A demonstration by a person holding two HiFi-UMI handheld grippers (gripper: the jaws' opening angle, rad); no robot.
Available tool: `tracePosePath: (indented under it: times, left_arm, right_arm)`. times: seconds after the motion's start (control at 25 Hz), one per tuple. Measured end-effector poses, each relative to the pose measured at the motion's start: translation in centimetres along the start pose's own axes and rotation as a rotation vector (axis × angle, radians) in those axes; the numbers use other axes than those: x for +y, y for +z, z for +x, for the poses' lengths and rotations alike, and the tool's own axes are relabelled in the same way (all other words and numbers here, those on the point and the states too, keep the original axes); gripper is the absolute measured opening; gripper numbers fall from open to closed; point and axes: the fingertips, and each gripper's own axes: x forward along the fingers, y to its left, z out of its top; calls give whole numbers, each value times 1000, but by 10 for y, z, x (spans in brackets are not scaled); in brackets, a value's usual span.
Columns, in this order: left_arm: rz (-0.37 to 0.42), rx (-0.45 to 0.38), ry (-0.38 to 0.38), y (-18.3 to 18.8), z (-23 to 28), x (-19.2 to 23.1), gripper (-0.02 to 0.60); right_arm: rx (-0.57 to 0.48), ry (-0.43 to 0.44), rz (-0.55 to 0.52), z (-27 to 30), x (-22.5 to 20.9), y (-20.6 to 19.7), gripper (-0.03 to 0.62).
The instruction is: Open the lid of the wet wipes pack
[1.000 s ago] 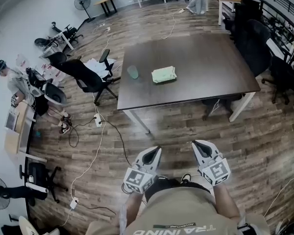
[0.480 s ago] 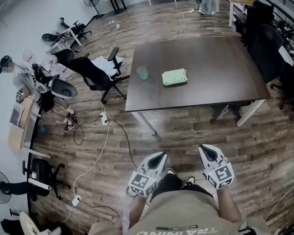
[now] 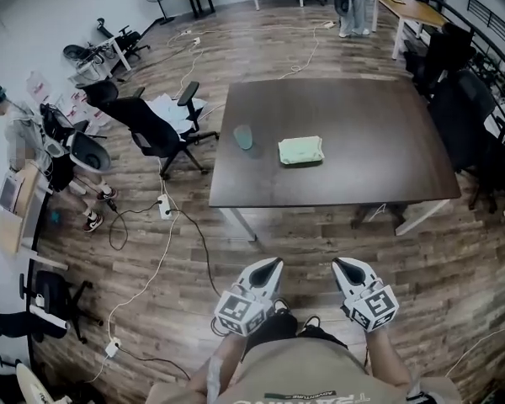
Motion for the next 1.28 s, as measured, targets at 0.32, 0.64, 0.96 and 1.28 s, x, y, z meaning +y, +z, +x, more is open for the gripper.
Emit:
tracePosePath:
  times: [0.32,0.64,0.96,1.28]
  left_arm:
    - [13,61,42,-3,10,71,9]
    - [68,62,-85,18,42,88,9]
    - [-2,131,-74,-7,74,119,9]
    - [36,172,-9,22,135,155,9]
  right_arm:
    - [40,-19,-151,69,-9,35,14]
    - [51,-111,-188,91,-22,39,15]
    - [124,-118,-170,124,-59,23,15]
    - [104,-38,-175,178,-121,38,15]
